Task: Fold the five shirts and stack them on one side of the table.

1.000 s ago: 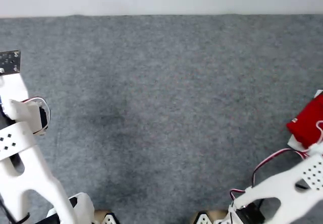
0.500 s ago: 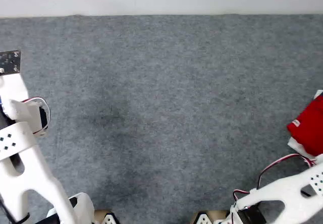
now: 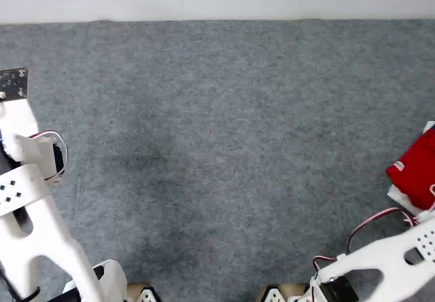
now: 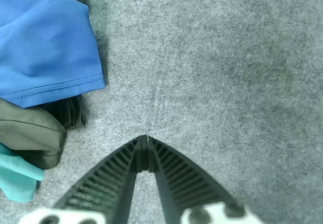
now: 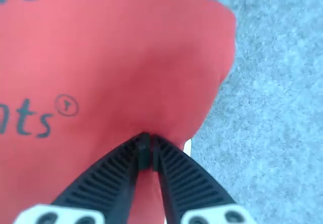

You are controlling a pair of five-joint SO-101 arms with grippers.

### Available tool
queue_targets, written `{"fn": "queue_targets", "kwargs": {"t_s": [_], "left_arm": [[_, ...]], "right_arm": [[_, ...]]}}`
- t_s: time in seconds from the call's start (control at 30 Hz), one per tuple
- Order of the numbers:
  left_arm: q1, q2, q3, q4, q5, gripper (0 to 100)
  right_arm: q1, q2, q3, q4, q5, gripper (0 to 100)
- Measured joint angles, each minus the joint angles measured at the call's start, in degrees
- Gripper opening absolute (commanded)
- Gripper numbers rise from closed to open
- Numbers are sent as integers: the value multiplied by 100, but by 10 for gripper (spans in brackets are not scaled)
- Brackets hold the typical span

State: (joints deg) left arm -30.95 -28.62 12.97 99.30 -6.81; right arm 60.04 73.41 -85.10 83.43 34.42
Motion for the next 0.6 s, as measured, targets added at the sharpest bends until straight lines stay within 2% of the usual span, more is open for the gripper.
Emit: {"fn": "queue_targets", "kwargs": {"t_s": [0.2,0.5,0.6], "left_arm": [[0,0,0,0,0,8],[0,0,0,0,0,8],[0,0,0,0,0,8]], "right_arm": [[-185,-62,-642,457,0,10],[-1055,-1064,-747,1679,0,10],[-1327,-1064,-598,1697,-88,10]]}}
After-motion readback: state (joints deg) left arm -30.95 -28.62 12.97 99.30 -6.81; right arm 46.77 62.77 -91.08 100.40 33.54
